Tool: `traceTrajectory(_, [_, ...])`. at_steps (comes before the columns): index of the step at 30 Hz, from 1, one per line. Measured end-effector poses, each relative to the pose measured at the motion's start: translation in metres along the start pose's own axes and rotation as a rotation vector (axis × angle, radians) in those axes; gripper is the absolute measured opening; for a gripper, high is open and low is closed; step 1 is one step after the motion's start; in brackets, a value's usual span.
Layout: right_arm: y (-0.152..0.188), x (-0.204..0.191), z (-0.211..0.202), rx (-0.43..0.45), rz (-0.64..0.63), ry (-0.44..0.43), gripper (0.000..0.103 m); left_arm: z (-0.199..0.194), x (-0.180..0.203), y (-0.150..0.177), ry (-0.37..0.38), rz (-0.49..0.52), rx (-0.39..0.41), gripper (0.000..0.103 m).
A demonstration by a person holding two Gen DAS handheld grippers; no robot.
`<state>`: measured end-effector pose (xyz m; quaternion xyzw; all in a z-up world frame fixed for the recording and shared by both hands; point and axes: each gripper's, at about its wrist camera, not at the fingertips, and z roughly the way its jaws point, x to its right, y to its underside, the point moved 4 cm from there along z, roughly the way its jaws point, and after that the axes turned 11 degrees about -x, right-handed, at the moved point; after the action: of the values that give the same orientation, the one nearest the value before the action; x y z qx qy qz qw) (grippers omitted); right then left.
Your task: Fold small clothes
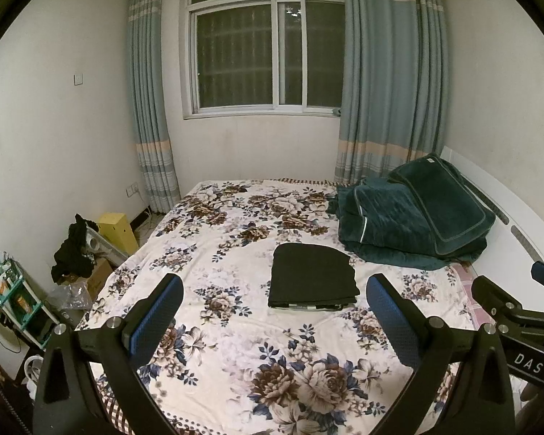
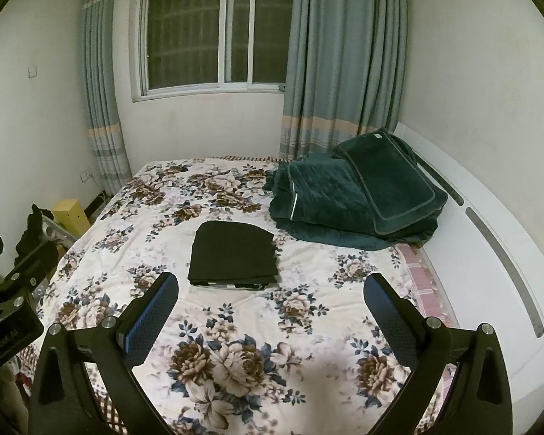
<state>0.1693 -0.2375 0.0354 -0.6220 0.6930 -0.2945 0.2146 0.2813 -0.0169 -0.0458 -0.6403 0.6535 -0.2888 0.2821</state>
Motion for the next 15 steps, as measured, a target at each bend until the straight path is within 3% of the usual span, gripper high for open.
traceTrajectory(15, [0.0046,0.0009,-0.0015,-0.004,0.007,0.001,0.103,-0.0049,-0.0021,0.0011,-0.014,0.001,0.01,0.103])
